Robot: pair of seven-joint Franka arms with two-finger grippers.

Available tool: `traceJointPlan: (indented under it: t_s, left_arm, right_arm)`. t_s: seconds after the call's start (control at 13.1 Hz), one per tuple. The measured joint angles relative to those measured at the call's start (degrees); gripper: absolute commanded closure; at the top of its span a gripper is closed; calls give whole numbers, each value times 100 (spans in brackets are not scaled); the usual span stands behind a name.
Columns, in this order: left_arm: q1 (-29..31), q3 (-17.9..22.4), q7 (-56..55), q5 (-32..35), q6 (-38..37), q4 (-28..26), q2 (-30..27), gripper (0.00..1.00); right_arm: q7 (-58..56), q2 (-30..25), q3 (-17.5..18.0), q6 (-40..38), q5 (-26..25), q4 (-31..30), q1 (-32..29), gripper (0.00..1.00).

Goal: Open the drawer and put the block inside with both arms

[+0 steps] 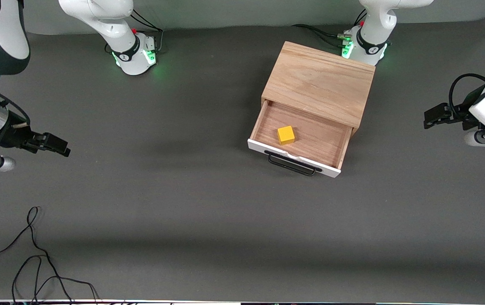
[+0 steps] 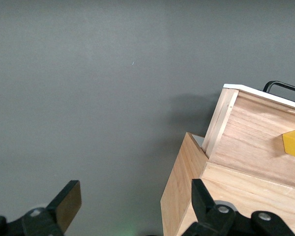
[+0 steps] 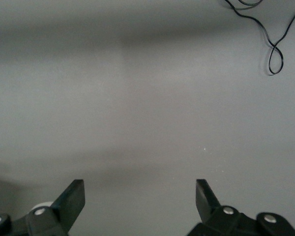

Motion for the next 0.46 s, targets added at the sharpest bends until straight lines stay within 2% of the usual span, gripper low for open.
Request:
traceJointPlan:
  t_s: [0.46]
  left_arm:
    - [0, -5, 1, 0, 0, -9, 0, 0]
  right_arm:
    - [-302, -129, -18, 28, 0, -124, 2, 0]
